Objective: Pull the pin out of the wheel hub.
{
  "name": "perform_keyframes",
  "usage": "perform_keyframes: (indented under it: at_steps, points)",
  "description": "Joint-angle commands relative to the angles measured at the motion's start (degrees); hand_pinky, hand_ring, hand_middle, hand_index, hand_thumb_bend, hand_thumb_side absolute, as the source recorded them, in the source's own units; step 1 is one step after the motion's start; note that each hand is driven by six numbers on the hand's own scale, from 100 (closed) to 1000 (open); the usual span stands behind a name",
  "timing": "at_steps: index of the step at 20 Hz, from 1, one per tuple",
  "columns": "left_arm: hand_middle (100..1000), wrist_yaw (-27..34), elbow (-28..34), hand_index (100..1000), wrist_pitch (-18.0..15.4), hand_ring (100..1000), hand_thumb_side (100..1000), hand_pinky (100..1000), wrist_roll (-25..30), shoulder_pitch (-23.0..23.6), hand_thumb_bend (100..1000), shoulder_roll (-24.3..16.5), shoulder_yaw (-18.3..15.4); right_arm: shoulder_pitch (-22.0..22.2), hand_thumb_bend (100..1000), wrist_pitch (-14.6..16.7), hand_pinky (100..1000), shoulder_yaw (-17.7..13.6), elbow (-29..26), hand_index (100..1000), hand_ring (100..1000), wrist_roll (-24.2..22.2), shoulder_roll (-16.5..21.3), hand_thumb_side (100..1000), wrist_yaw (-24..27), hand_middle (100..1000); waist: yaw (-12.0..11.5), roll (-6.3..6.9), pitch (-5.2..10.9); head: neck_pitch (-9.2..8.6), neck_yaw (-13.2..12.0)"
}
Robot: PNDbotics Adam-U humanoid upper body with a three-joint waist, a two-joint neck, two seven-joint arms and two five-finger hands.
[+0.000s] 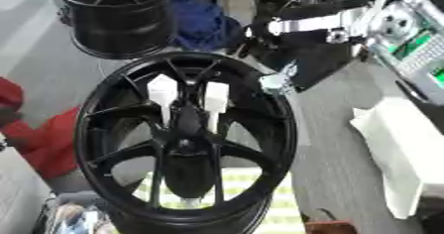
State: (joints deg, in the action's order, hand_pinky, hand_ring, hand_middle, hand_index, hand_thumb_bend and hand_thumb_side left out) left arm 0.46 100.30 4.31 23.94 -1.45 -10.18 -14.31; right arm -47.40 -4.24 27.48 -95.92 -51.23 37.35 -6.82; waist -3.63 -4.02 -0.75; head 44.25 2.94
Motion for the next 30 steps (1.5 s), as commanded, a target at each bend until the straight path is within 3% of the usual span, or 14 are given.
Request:
perform_keyframes:
  at_steps: [1, 6, 14, 18, 30]
  points:
    - [782, -0.2, 0.7, 882, 0.0, 1000, 745, 717, 0.2, -0.3, 100, -1.3, 0.2, -2.2, 171, 1.9, 870, 0.7, 3.8, 1000, 928, -0.7, -2.9, 536, -3.4, 924, -0.2, 0.27, 0.72, -0.13, 0.5]
    - [782, -0.2, 0.7, 882, 0.0, 1000, 747, 717, 0.3, -0.3, 100, -1.2, 0.2, -3.7, 175, 5.0, 876, 1.5, 9.7, 1000, 936, -0.7, -7.2, 541, -8.2, 931, -0.5, 0.27, 0.69, -0.13, 0.8]
    - [783, -0.2, 0.7, 882, 0.0, 1000, 748, 717, 0.4, -0.4, 100, -1.1, 0.3, -4.4, 161, 8.4, 883, 1.5, 15.4, 1000, 945, -0.7, -10.7, 550, -15.0, 938, -0.7, 0.33, 0.66, -0.13, 1.0]
    - [783, -0.2, 0.7, 882, 0.0, 1000, 749, 718, 0.4, -0.4, 100, -1.1, 0.3, -4.5, 183, 9.9, 874, 0.9, 17.9, 1000, 936, -0.7, -11.7, 556, -18.6, 928, -0.7, 0.37, 0.69, -0.13, 1.2]
    - [783, -0.2, 0.7, 882, 0.0, 1000, 750, 718, 0.4, -0.4, 100, -1.1, 0.3, -3.9, 184, 12.5, 832, 1.6, 22.2, 977, 891, -0.7, -13.0, 563, -23.0, 861, -0.5, 0.44, 0.75, -0.13, 1.3]
